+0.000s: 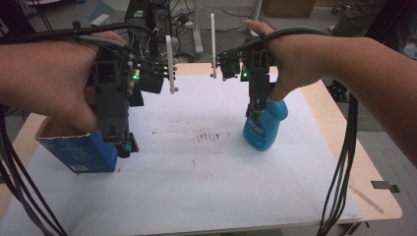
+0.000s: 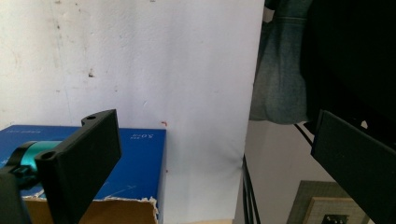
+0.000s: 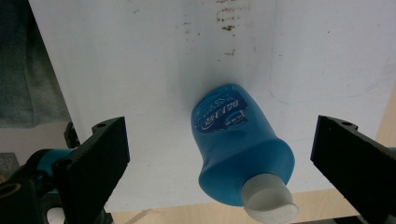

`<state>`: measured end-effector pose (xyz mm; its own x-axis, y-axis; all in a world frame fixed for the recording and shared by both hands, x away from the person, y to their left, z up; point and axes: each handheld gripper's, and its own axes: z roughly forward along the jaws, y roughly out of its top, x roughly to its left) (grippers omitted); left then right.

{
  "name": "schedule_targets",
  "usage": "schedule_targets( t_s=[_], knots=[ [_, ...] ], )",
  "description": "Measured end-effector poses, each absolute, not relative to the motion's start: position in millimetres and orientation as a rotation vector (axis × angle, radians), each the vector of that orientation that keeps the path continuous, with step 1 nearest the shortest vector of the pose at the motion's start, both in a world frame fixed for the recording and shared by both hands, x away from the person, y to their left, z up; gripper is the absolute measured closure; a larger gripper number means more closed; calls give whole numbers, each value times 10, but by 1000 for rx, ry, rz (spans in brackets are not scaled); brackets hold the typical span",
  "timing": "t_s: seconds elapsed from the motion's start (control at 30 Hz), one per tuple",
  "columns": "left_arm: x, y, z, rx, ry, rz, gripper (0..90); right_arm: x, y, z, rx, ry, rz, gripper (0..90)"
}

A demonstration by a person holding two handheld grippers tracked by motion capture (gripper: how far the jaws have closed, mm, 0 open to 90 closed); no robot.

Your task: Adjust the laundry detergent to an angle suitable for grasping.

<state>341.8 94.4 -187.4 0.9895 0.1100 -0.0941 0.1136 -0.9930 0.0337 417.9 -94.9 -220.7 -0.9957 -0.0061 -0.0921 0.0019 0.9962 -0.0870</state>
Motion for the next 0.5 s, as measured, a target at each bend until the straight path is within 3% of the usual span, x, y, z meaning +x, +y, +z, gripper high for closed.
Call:
schedule_targets(
  t_s=[0.5],
  knots=[
    [3353, 987, -1854, 3090, 193, -123, 17, 4128, -916, -2183, 5, 3036, -133, 35]
  ],
)
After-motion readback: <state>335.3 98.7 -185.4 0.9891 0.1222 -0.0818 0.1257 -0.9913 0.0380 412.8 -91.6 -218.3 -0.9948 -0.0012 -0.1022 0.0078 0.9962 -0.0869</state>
